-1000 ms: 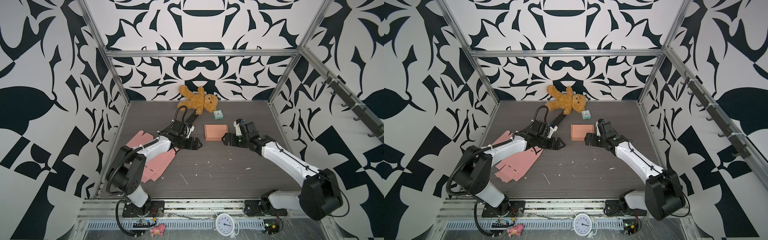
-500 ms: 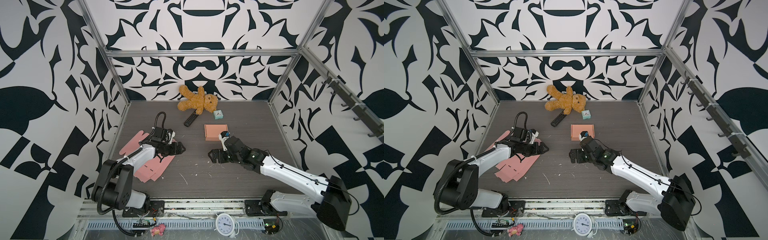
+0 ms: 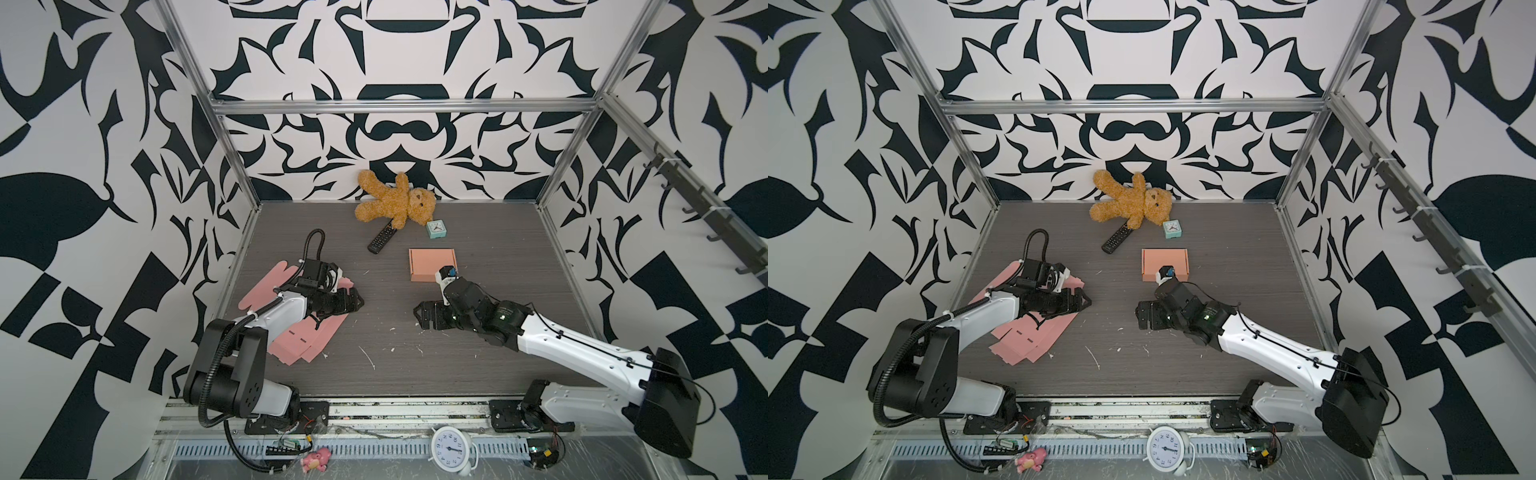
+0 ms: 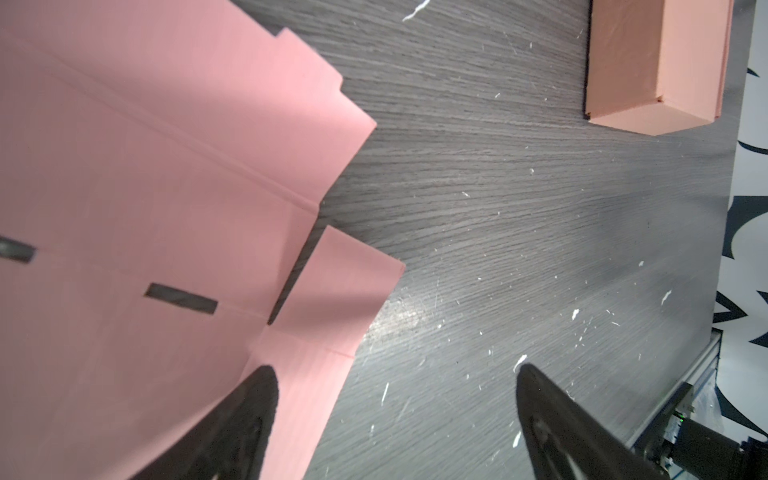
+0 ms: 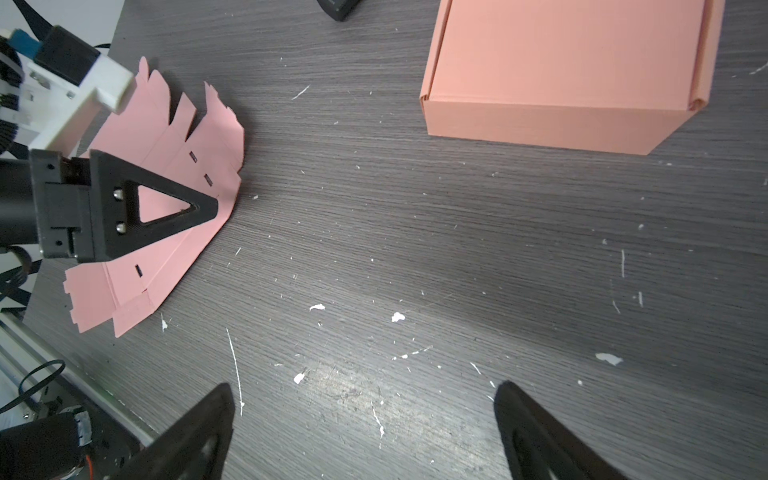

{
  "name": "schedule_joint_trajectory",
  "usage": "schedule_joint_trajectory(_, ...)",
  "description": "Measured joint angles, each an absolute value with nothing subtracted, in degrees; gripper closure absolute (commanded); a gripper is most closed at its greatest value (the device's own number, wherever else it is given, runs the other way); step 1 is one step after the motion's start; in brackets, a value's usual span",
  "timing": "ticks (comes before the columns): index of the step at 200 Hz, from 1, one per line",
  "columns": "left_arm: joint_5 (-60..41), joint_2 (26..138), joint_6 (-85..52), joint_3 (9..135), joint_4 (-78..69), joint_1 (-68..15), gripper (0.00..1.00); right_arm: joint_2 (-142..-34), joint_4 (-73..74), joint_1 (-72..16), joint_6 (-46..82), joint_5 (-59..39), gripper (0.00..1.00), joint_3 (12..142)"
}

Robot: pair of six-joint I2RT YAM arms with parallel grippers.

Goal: Fold the paper box
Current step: 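Draw both grippers back from the peach box toward the pink blank, then lower the left gripper onto the pink blank's edge while the right waits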

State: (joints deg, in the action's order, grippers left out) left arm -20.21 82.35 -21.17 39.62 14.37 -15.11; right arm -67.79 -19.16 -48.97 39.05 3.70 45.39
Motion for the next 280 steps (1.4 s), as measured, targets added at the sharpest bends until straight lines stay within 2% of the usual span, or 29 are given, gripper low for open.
schedule_joint_trajectory(118,-20.05,86.04,-23.62,41.10,12.64,-16.78,0.08,-64.62,-19.55,-49.21,38.81,4.86,0.00,45.50)
schedule_joint_trajectory(194,-18.81,87.79,-28.10,41.01,6.57,-25.08,0.07,-60.01,-20.18,-49.21,38.81,5.93,0.00,45.19)
schedule_joint_trajectory(280,-20.16,91.92,-39.99,41.06,-5.32,-38.13,0.08,-59.20,-20.45,-49.21,39.11,7.14,0.00,40.49)
